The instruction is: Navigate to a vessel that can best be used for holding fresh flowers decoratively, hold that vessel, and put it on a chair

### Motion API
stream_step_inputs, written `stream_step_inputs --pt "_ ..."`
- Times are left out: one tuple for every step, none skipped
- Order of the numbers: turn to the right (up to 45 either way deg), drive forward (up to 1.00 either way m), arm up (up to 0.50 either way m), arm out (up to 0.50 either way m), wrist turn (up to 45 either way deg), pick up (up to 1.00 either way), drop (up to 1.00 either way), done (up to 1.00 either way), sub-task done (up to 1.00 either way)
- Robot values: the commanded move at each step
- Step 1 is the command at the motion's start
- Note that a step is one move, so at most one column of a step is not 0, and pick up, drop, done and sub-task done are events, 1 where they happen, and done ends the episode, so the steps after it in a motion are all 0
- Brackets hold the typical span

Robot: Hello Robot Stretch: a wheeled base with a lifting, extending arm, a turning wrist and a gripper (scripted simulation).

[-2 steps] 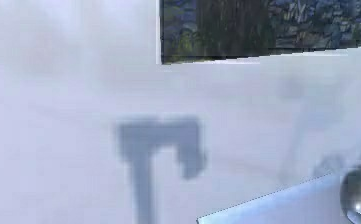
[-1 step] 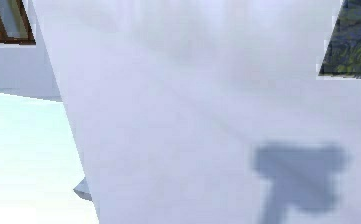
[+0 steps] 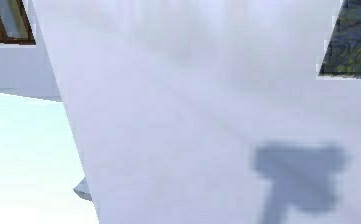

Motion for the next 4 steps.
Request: stream_step_inputs --pt "0.0 0.0 0.34 0.0 0.0 0.0 0.0 0.0 0.0" --pt "0.0 0.0 0.0 0.5 0.0 0.0 0.0 0.0 0.0" --pt "0.0 0.0 0.0 0.0 45.0 0.0 0.0 0.0 0.0" --pt "0.0 0.0 0.0 0.0 45.0 0.0 0.0 0.0 0.0"
